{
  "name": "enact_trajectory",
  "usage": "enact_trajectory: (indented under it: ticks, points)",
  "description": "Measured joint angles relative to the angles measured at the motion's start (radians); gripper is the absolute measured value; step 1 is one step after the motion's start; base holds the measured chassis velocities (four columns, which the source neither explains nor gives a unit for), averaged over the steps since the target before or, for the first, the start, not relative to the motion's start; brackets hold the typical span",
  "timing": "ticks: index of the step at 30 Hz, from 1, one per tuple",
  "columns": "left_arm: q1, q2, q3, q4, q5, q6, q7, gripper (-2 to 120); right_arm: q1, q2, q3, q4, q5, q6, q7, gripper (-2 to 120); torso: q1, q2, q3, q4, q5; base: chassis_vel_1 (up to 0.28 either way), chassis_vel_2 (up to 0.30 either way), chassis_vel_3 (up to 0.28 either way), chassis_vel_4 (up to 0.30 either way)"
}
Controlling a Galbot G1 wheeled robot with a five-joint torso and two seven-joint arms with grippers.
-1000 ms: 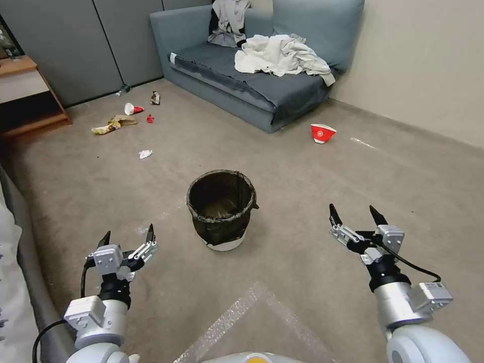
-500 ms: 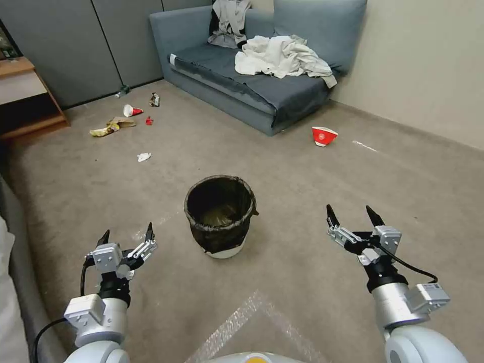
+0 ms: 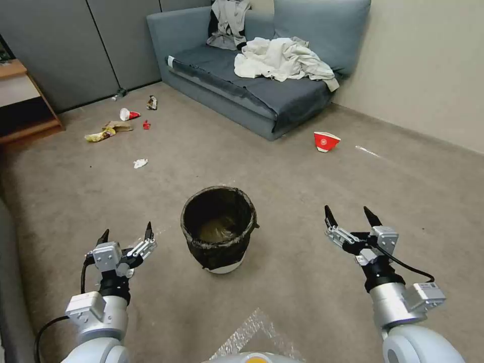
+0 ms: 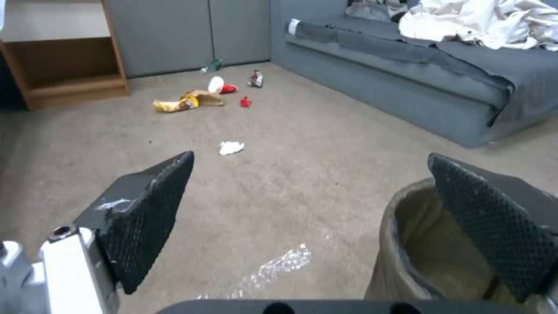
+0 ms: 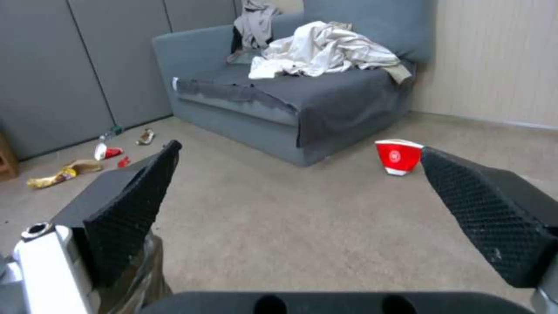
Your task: Pick up the trash can from the floor.
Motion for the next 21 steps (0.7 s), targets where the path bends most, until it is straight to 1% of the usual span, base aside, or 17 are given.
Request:
enact_trajectory:
  ticks: [3,4,5,7,9,10,11,12,13,14,16,17,18,20,21]
  points:
    - [-0.014,0.006,0.002,0.006,-0.005,0.008,-0.008,100,0.004,-0.002,0.001,-0.005,-0.002,0.01,-0.008,100,0.0,0.0,0.0,0.0,0.0001,-0.083,0.078,0.096,-0.093]
    - [-0.026,0.014,0.007,0.006,-0.02,0.03,-0.023,100,0.005,-0.003,0.001,-0.008,-0.002,0.017,-0.012,100,0.0,0.0,0.0,0.0,0.0001,-0.079,0.071,0.067,-0.043]
    - [-0.026,0.014,0.007,0.006,-0.02,0.03,-0.023,100,0.005,-0.003,0.001,-0.008,-0.002,0.017,-0.012,100,0.0,0.0,0.0,0.0,0.0001,-0.079,0.071,0.067,-0.043]
    - [-0.049,0.03,0.013,0.006,-0.065,0.071,-0.045,100,0.006,-0.005,0.001,-0.009,-0.003,0.024,-0.012,100,0.0,0.0,0.0,0.0,0.0001,-0.053,0.033,0.039,-0.037]
    - [-0.087,0.06,0.021,0.004,-0.136,0.15,-0.074,100,0.006,-0.004,0.001,-0.009,-0.003,0.027,-0.013,100,0.0,0.0,0.0,-0.0001,0.0001,0.0,0.0,0.0,0.0]
    - [-0.087,0.06,0.021,0.004,-0.136,0.15,-0.074,100,0.006,-0.004,0.001,-0.009,-0.003,0.027,-0.013,100,0.0,0.0,0.0,-0.0001,0.0001,0.0,0.0,0.0,0.0]
    - [-0.104,0.076,0.025,0.004,-0.17,0.186,-0.087,100,0.005,-0.004,0.0,-0.009,-0.004,0.027,-0.013,100,0.0,0.0,0.0,0.0002,0.0,0.0,0.0,0.0,0.0]
    - [-0.123,0.097,0.033,0.006,-0.213,0.224,-0.106,100,0.004,-0.001,-0.001,-0.008,-0.006,0.028,-0.013,100,0.0,0.0,0.0,-0.0003,0.0,0.0,0.0,0.0,0.0]
    - [-0.14,0.12,0.041,0.013,-0.257,0.254,-0.122,100,0.002,0.0,-0.002,-0.006,-0.008,0.028,-0.014,100,0.0,0.0,0.0,-0.0001,0.0,0.0,0.0,0.0,0.0]
    - [-0.14,0.12,0.041,0.013,-0.257,0.254,-0.122,100,0.002,0.0,-0.002,-0.006,-0.008,0.028,-0.014,100,0.0,0.0,0.0,-0.0001,0.0,0.0,0.0,0.0,0.0]
    - [-0.174,0.162,0.057,0.042,-0.342,0.297,-0.15,100,-0.002,0.003,-0.002,-0.002,-0.019,0.028,-0.014,100,0.0,0.0,0.0,-0.0001,0.0,0.0,0.0,0.0,0.0]
    - [-0.174,0.162,0.057,0.042,-0.342,0.297,-0.15,100,-0.002,0.003,-0.002,-0.002,-0.019,0.028,-0.014,100,0.0,0.0,0.0,-0.0001,0.0,0.0,0.0,0.0,0.0]
    - [-0.187,0.177,0.065,0.057,-0.375,0.31,-0.163,100,-0.004,0.005,-0.002,0.0,-0.023,0.028,-0.014,100,0.0,0.0,0.0,0.0,0.0,0.0,0.0,0.0,0.0]
    - [-0.231,0.218,0.098,0.105,-0.461,0.345,-0.212,100,-0.009,0.01,-0.001,0.006,-0.03,0.028,-0.014,100,0.0,0.0,0.0,0.0,0.0,0.0,0.0,0.0,0.0]
    - [-0.25,0.233,0.114,0.126,-0.487,0.359,-0.231,100,-0.011,0.012,0.0,0.009,-0.033,0.028,-0.014,100,0.0,0.0,0.0,0.0,0.0,0.0,0.0,0.0,0.0]
